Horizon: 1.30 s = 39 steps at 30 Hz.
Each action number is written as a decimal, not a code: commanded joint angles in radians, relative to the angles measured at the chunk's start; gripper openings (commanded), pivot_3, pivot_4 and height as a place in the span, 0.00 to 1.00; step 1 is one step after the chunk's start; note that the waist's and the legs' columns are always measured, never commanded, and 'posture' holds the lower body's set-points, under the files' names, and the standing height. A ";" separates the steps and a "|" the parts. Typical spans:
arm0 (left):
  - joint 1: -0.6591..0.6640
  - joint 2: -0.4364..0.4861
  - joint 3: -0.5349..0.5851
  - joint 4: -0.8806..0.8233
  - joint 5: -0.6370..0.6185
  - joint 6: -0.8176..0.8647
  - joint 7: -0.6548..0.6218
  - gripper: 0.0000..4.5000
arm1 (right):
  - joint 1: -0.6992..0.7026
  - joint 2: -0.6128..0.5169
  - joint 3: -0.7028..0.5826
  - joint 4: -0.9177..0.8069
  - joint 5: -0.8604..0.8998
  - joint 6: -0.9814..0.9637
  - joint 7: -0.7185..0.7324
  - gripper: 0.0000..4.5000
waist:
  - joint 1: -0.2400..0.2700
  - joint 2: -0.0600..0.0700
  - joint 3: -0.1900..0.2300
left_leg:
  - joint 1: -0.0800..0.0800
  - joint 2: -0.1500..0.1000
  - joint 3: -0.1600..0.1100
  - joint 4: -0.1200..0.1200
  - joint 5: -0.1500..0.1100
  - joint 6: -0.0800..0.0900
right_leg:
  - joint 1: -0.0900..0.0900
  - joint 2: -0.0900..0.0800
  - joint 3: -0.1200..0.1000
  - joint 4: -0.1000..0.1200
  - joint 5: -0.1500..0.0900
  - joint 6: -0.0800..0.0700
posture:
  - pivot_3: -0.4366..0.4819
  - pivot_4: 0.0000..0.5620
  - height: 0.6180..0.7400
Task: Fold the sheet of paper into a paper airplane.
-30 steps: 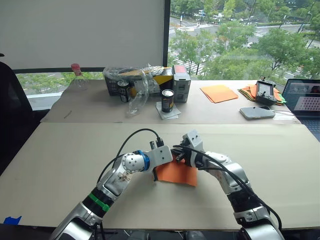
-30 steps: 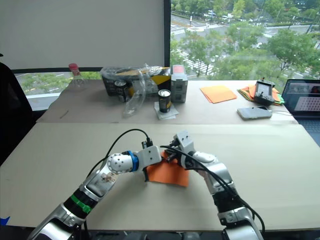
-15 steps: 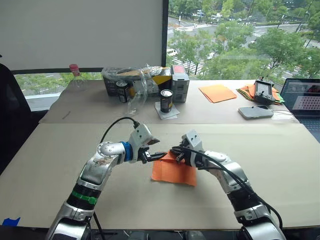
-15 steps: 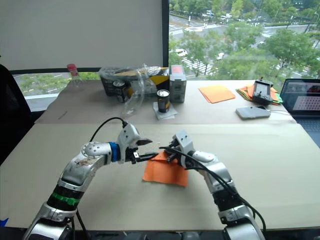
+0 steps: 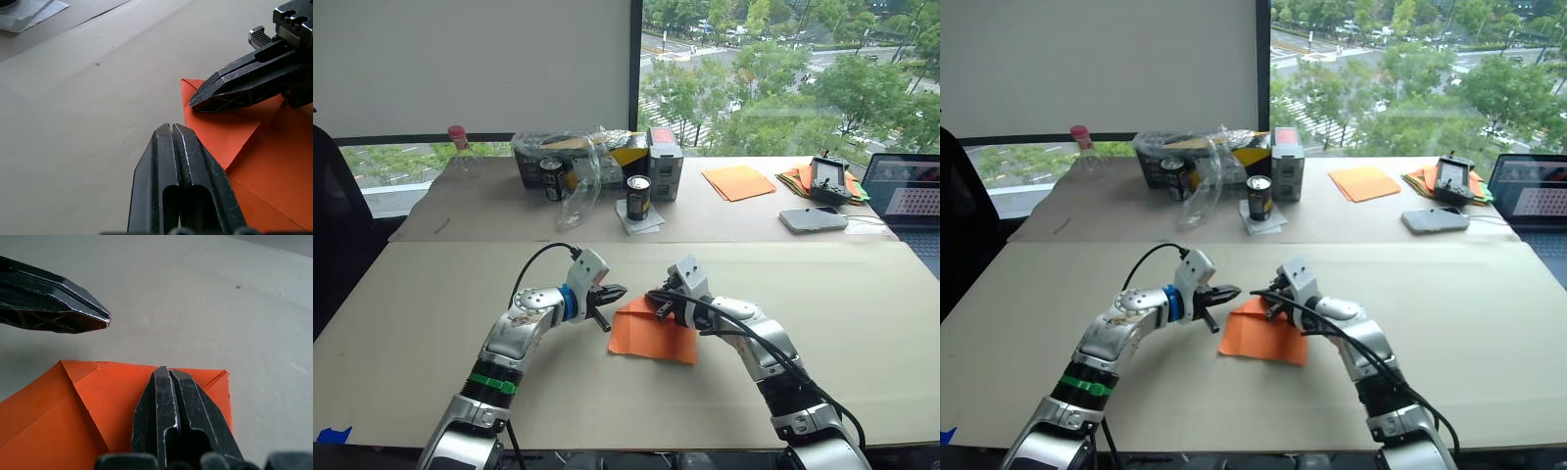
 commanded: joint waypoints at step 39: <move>0.068 0.040 -0.115 -0.018 0.139 -0.038 0.063 0.00 | -0.068 0.028 -0.070 0.119 -0.077 -0.194 -0.101 0.00 | -0.001 0.000 0.000 | 0.002 0.000 0.000 0.000 0.000 0.000 | 0.001 0.000 0.000 0.001 0.000 0.000 | 0.48 0.27 0.43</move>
